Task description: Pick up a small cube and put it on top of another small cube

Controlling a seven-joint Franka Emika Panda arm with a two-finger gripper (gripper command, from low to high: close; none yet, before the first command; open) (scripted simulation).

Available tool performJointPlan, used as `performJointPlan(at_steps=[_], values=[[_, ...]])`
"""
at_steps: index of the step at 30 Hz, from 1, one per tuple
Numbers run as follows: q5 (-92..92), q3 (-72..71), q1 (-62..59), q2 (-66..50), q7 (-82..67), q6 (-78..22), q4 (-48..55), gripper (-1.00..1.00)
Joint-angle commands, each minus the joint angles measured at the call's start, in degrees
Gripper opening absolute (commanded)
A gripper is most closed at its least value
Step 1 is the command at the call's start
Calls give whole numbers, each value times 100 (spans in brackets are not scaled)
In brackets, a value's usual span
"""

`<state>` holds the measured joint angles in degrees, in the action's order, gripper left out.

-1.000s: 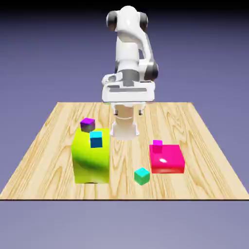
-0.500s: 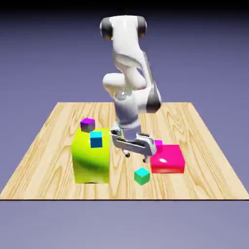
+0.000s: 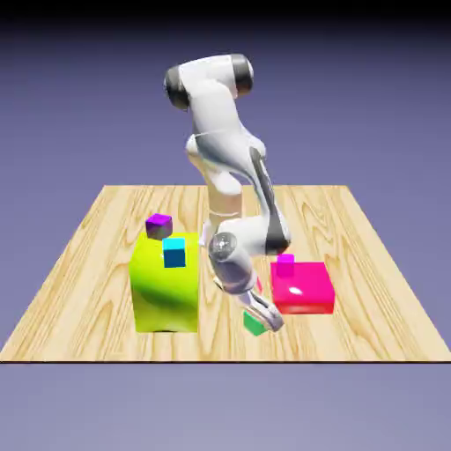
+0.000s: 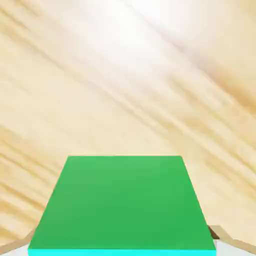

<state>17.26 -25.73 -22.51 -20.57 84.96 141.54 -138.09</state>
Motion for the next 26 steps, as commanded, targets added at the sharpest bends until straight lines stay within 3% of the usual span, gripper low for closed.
performJointPlan(at_steps=[1, 16, 22, 23, 26], values=[[19, -34, -68, 208, -1, -224, 11, -100], [-676, 448, 2849, 3282, -3273, -2939, -925, -100], [-693, 353, 2906, 2673, -3204, -1730, -1541, -100], [-693, 353, 2906, 2672, -3204, -1729, -1541, 100], [-686, 392, 2883, 2923, -3233, -2227, -1288, 100]])
